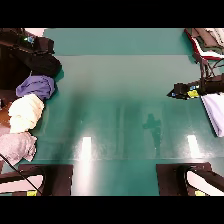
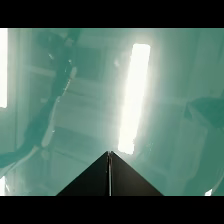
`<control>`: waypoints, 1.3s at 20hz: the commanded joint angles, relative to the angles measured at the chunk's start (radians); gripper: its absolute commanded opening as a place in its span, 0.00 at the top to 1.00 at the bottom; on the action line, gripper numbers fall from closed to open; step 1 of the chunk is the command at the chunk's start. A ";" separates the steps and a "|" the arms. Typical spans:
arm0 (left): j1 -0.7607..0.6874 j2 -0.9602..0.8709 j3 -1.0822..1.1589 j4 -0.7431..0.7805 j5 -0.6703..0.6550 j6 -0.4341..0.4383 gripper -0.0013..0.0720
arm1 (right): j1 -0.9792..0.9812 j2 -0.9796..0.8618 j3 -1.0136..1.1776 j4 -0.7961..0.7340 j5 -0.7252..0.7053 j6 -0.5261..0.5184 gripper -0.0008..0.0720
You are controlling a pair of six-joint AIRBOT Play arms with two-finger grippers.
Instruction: Fold the shirts.
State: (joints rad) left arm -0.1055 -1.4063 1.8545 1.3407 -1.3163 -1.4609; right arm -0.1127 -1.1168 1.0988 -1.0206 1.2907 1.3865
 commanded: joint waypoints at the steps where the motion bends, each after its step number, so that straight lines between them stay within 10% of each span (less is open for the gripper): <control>1: 0.000 0.000 0.000 -0.016 0.018 -0.006 0.95 | 0.001 0.000 0.001 0.000 0.012 0.000 0.96; 3: 0.000 -0.003 0.000 0.002 0.082 -0.005 0.95 | 0.001 0.000 0.001 0.000 0.016 0.000 0.96; 4: 0.000 -0.009 0.000 0.045 0.125 -0.006 0.82 | 0.001 0.000 0.001 0.000 0.020 0.000 0.96; 5: 0.000 -0.022 0.000 0.125 0.169 -0.017 0.37 | 0.001 0.000 0.001 0.000 0.023 0.000 0.96; 8: 0.021 -0.115 0.000 0.405 0.214 -0.142 0.23 | 0.001 0.001 0.001 0.001 0.048 0.001 0.96; 23: 0.216 -0.565 0.000 0.373 0.491 -0.264 0.24 | 0.001 0.000 0.000 0.008 0.117 0.001 0.96; 24: 0.216 -0.567 0.000 0.367 0.494 -0.264 0.34 | 0.001 0.000 0.000 0.007 0.114 0.001 0.96; 26: 0.216 -0.564 0.001 0.335 0.488 -0.260 0.93 | 0.001 0.000 0.000 0.008 0.096 0.001 0.96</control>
State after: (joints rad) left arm 0.1078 -1.9564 1.8545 1.7107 -0.8459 -1.7123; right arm -0.1127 -1.1164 1.0988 -1.0134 1.4063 1.3872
